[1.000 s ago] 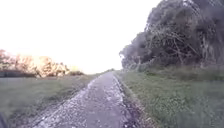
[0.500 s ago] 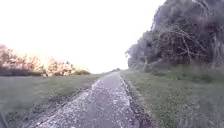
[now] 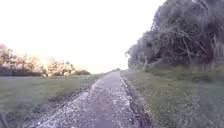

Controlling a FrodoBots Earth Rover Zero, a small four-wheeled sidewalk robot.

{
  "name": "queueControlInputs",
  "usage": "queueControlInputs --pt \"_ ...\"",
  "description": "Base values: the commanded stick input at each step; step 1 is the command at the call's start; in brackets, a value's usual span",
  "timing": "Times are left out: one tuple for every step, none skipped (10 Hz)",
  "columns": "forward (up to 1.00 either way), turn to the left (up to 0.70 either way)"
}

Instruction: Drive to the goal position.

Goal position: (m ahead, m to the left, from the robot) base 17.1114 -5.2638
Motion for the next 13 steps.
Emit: queueControlInputs --pt "0.69 0.00" --pt "0.69 0.00" --pt "0.69 0.00" --pt "0.69 0.00" --pt "0.69 0.00" --pt "0.69 0.00" --pt "0.69 0.00" --pt "0.69 0.00" --pt "0.69 0.00" --pt "0.69 0.00" --pt "0.69 0.00" --pt "0.69 0.00" --pt "0.69 0.00"
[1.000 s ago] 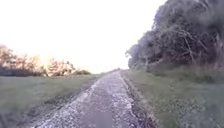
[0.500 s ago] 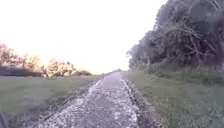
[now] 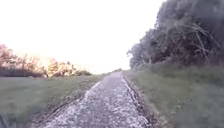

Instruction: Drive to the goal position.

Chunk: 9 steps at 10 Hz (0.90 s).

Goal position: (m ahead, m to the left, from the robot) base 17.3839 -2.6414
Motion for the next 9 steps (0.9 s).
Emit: queueControlInputs --pt "0.69 0.00" --pt "0.69 0.00" --pt "0.69 0.00" --pt "0.69 0.00" --pt "0.69 0.00" --pt "0.69 0.00" --pt "0.69 0.00" --pt "0.69 0.00" --pt "0.69 0.00"
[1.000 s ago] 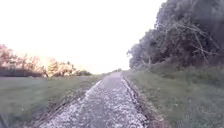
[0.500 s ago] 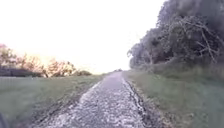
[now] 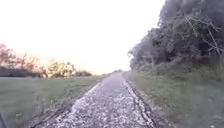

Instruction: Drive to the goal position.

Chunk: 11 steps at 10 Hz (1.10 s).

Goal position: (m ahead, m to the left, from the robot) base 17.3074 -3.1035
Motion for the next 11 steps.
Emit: queueControlInputs --pt "0.69 0.00" --pt "0.69 0.00" --pt "0.69 0.00" --pt "0.69 0.00" --pt "0.69 0.00" --pt "0.69 0.00" --pt "0.69 0.00" --pt "0.69 0.00" --pt "0.69 0.00" --pt "0.69 0.00" --pt "0.69 0.00"
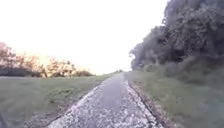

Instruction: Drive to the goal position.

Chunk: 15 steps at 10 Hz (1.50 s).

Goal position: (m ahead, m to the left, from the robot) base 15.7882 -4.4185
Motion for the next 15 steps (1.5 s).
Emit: queueControlInputs --pt "0.69 0.00" --pt "0.69 0.00" --pt "0.69 0.00" --pt "0.69 0.00" --pt "0.69 0.00" --pt "0.69 0.00" --pt "0.69 0.00" --pt "0.69 0.00" --pt "0.69 0.00" --pt "0.69 0.00" --pt "0.69 0.00" --pt "0.69 0.00" --pt "0.69 0.00" --pt "0.69 0.00" --pt "0.69 0.00"
